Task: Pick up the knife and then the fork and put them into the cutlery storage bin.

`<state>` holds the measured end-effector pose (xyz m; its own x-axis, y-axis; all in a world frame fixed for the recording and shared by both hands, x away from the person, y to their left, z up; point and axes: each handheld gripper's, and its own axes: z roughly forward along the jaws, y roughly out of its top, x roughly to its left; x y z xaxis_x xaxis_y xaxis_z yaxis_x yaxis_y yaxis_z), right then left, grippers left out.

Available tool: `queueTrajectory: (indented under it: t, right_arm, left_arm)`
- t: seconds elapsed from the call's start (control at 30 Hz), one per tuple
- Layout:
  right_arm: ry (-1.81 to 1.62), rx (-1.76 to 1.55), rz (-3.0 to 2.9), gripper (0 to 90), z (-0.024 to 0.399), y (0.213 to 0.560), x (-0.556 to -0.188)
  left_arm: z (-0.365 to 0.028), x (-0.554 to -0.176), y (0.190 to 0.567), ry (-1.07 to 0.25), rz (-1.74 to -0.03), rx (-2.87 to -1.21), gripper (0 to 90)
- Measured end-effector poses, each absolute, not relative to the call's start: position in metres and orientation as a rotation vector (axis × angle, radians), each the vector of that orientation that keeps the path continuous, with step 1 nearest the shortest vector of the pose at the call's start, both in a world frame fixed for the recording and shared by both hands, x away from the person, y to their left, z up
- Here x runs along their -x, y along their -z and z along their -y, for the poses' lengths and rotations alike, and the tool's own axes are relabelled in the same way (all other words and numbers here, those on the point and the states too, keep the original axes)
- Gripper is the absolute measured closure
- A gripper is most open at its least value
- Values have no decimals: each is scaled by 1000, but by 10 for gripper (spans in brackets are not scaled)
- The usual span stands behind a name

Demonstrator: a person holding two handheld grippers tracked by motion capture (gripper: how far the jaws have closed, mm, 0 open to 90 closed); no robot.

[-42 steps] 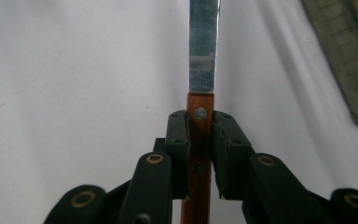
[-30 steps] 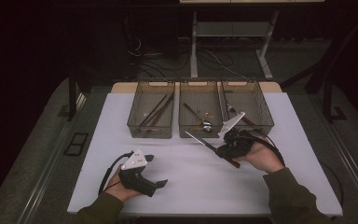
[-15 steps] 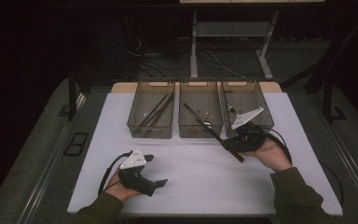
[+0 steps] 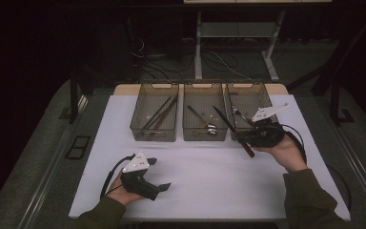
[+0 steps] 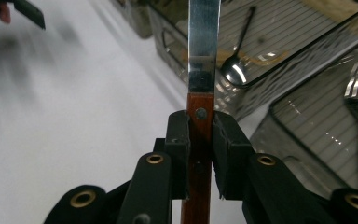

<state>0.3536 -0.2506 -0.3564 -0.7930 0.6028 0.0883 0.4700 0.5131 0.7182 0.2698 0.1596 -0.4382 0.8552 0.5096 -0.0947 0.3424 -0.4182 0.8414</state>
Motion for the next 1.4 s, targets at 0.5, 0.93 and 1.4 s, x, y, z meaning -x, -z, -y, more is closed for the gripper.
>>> queueTrajectory:
  t: [0.5,0.93,1.4]
  right_arm:
    - [-1231,-1020,-2410,772,283,336,-372]
    - [-1189,-1135,-2276,772,307,330,-409]
    - [-1123,-1290,-2175,772,326,345,-434]
  left_arm:
    - [-159,-270,438,-217,-622,-2046,0]
    - [-159,-270,438,-218,-617,-2047,0]
    - [-159,-270,438,-219,-617,-2047,0]
